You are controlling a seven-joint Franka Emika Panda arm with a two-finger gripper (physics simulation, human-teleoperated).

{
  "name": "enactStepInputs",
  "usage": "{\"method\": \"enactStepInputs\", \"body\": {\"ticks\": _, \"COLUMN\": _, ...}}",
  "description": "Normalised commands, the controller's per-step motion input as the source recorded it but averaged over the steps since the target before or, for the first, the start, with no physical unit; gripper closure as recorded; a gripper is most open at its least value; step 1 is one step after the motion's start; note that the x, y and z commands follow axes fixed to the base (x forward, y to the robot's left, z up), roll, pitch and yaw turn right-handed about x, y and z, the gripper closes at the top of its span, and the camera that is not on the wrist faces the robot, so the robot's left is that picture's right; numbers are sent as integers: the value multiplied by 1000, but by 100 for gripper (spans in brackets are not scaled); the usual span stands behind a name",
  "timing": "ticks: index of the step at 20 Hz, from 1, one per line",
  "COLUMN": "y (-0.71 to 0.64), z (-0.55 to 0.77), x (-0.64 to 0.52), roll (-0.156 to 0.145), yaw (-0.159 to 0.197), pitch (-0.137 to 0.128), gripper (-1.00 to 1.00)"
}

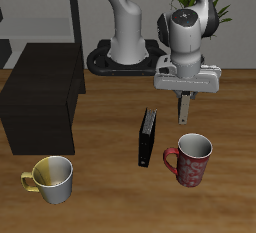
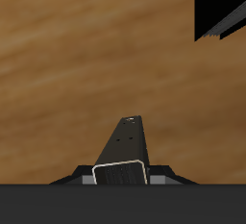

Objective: Place the yellow book flat on top of the shelf

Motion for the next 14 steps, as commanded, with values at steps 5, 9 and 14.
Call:
{"method": "enactStepInputs", "body": {"ticks": 5, "y": -559, "z": 447, "x": 60, "roll": -58, "yaw": 77, "pitch": -30, "gripper": 100}}
{"method": "enactStepInputs", "body": {"ticks": 9, "y": -459, "z": 388, "x": -2, "roll": -42, "yaw": 92, "pitch": -47, "gripper": 100}}
{"method": "enactStepInputs", "body": {"ticks": 14, "y": -727, "z": 640, "x": 24, "roll": -85, "yaw": 153, "pitch": -51, "gripper": 100}}
